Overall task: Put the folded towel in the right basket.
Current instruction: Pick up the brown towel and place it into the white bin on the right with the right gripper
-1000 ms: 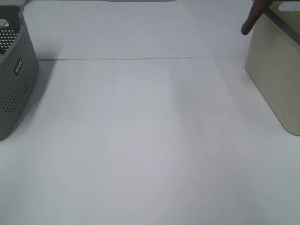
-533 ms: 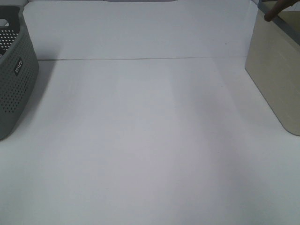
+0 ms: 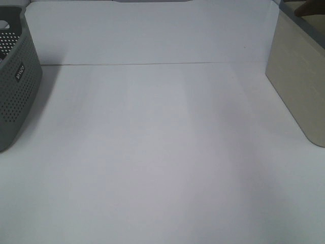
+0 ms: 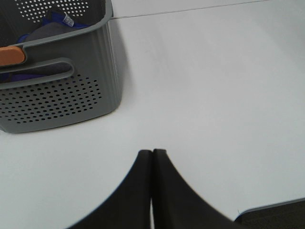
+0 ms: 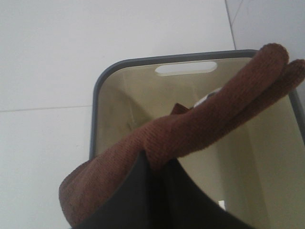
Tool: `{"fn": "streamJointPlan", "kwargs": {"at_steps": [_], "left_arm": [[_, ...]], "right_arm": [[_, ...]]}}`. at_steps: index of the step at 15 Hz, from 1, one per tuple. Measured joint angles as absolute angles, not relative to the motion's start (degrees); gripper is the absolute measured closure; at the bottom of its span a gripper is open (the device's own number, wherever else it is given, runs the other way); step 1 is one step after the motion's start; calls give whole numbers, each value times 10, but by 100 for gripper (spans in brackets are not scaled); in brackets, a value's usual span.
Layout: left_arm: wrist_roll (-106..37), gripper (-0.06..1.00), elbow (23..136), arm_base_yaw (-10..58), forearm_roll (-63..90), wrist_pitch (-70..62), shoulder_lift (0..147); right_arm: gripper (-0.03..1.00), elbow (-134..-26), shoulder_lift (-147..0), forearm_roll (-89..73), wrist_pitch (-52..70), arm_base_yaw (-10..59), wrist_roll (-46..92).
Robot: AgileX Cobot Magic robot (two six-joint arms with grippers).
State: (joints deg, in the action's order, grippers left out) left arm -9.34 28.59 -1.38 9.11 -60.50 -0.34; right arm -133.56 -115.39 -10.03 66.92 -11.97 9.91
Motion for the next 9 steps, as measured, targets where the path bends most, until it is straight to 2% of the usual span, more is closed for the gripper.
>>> {"fn": "streamJointPlan", "kwargs": {"at_steps": [3, 9], "left_arm": [[-93, 94, 286, -14, 91, -605, -3], [-93, 94, 286, -14, 91, -605, -3]], "right_arm": [[93, -1336, -1168, -74, 617, -120, 57], [93, -1337, -1218, -65, 666, -120, 54]]}}
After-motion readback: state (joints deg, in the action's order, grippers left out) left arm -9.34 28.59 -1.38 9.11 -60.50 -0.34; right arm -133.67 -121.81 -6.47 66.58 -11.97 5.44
